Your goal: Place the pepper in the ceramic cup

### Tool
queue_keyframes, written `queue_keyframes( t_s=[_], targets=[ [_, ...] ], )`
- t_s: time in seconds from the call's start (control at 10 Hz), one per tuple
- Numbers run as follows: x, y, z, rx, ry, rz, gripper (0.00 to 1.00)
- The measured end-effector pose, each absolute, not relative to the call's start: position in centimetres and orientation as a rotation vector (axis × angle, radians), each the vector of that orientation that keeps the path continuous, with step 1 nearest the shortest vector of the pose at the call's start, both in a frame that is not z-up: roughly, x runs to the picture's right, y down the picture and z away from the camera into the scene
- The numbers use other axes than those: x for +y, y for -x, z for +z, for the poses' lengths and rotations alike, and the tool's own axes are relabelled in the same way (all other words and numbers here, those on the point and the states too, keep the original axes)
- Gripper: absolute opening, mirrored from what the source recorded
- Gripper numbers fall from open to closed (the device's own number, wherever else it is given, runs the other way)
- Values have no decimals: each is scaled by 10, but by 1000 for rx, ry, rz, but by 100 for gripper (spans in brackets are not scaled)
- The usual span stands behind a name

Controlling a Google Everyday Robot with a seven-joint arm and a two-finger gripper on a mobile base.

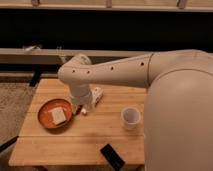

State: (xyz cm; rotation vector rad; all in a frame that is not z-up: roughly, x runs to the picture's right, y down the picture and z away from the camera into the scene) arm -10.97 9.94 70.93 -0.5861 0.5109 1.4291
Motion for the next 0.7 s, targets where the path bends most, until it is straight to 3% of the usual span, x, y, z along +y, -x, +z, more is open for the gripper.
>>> queue_keyframes(
  t_s=[0.7],
  targets=[
    [48,172,809,455,589,1415,65]
  ],
)
